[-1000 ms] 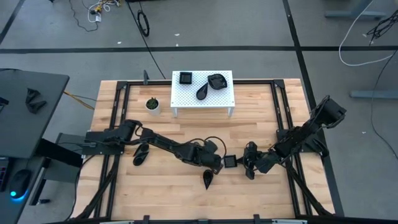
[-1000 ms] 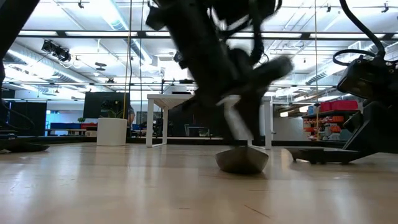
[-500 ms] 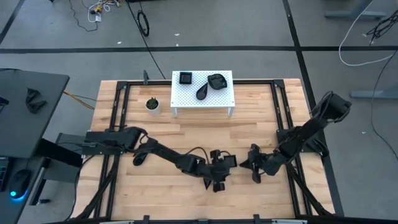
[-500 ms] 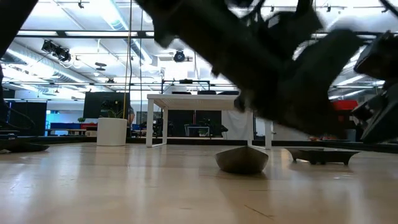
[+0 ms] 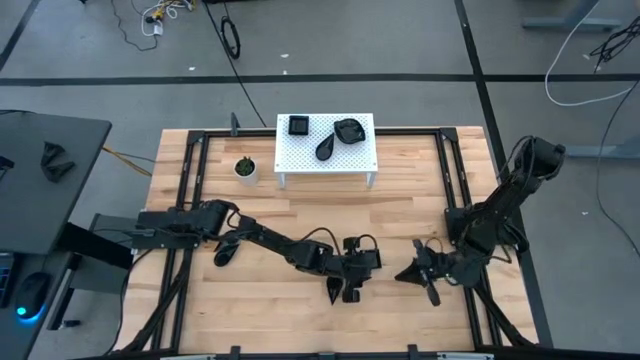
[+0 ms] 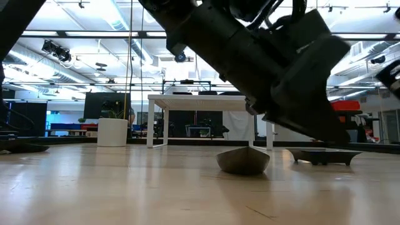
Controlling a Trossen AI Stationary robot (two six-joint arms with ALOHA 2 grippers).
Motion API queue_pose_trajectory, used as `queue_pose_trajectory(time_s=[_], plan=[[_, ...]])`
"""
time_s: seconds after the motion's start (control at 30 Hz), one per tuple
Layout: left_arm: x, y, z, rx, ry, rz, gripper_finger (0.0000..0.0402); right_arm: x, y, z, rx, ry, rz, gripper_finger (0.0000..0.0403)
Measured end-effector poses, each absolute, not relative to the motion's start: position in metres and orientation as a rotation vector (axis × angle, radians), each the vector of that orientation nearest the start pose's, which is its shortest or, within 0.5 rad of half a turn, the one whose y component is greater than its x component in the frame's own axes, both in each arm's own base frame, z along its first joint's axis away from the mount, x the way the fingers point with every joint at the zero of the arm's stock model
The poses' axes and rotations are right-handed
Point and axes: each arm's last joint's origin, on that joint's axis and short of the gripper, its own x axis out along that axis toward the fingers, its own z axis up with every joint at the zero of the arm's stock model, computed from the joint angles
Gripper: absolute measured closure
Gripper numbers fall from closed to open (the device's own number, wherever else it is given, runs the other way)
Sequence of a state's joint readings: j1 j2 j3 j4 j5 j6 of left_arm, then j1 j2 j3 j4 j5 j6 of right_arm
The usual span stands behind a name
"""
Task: Pick & Place Mini shaped plates
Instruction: Stack the black plate on top of the black plate on the shelf
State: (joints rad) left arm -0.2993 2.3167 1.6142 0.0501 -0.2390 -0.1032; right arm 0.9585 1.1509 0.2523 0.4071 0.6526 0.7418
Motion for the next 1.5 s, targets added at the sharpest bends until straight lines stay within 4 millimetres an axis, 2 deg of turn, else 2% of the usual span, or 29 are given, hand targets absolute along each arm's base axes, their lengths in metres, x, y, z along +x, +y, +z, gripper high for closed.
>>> queue_pose_trajectory(time_s=[0.27, 0.4, 0.6, 0.77, 1.0, 1.07, 1.27, 1.5], plan=[[0.480, -0.137, 0.123, 0.156, 0.660, -0.021, 0.0262, 0.110, 0.159, 0.154, 0.377, 0.356, 0.206, 0.0392], [0.478, -0.134, 0.113, 0.173, 0.727, -0.016, 0.0262, 0.109, 0.161, 0.154, 0.366, 0.352, 0.213, 0.0392], [0.476, -0.134, 0.113, 0.194, 0.733, 0.032, 0.0271, 0.109, 0.161, 0.154, 0.332, 0.348, 0.219, 0.0392], [0.475, -0.136, 0.114, 0.227, 0.722, 0.097, 0.0306, 0.109, 0.160, 0.154, 0.321, 0.351, 0.218, 0.0392], [0.474, -0.143, 0.118, 0.249, 0.697, 0.148, 0.0385, 0.108, 0.160, 0.153, 0.312, 0.357, 0.216, 0.0392], [0.473, -0.146, 0.120, 0.257, 0.689, 0.160, 0.0395, 0.108, 0.160, 0.153, 0.312, 0.357, 0.216, 0.0392], [0.465, -0.159, 0.139, 0.284, 0.660, 0.190, 0.0397, 0.108, 0.160, 0.153, 0.309, 0.357, 0.215, 0.0392], [0.447, -0.172, 0.184, 0.334, 0.611, 0.254, 0.0398, 0.108, 0.160, 0.152, 0.296, 0.365, 0.213, 0.0392]])
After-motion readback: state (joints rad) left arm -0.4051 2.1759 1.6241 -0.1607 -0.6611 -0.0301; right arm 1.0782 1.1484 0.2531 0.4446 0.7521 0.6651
